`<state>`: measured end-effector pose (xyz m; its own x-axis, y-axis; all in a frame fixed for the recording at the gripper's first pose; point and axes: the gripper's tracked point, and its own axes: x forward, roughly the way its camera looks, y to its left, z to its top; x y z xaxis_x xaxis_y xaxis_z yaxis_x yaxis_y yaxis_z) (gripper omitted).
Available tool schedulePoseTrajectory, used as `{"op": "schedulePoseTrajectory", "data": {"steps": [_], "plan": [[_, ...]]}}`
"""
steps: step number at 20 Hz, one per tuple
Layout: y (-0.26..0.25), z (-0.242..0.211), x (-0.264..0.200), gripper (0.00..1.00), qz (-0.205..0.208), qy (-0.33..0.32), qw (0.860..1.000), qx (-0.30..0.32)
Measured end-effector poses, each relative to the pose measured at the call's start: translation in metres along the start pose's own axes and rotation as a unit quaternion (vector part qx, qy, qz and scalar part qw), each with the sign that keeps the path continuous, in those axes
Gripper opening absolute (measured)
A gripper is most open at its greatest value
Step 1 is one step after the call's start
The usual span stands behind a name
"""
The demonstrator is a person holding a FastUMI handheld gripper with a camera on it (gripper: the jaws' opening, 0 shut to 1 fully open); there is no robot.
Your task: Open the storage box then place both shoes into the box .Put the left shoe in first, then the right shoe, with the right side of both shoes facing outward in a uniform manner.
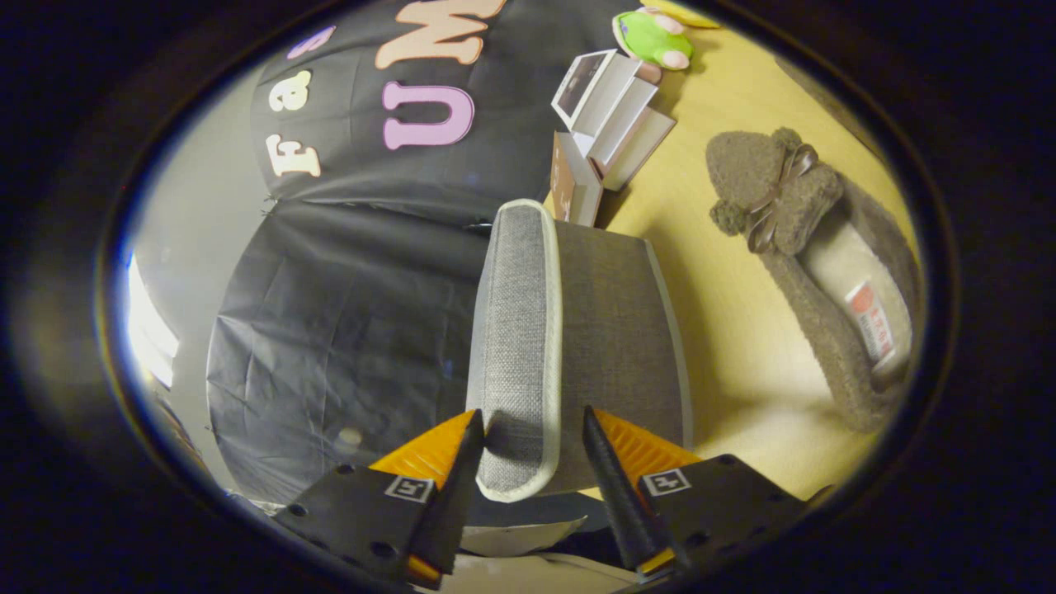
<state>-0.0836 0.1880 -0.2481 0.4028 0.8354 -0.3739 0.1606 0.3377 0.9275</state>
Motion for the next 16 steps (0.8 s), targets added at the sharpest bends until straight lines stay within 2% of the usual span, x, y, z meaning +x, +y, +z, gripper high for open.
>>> {"op": "schedulePoseTrajectory", "data": {"steps": [5, 7, 8, 9, 10, 13, 16], "plan": [[0.007, 0.007, -0.003, 0.33, 0.011, -0.009, 1.0, 0.006], [0.006, 0.004, 0.001, 0.32, 0.011, -0.004, 1.0, -0.005], [0.013, 0.005, -0.001, 0.31, 0.025, -0.004, 1.0, -0.01], [0.018, 0.011, 0.001, 0.17, 0.019, -0.026, 0.999, -0.011], [0.015, 0.009, 0.006, 0.04, 0.018, -0.016, 0.999, -0.027], [0.022, 0.008, 0.0, 0.04, 0.005, -0.006, 0.999, -0.049], [0.045, 0.012, -0.003, 0.04, 0.015, -0.009, 0.998, -0.059]]}}
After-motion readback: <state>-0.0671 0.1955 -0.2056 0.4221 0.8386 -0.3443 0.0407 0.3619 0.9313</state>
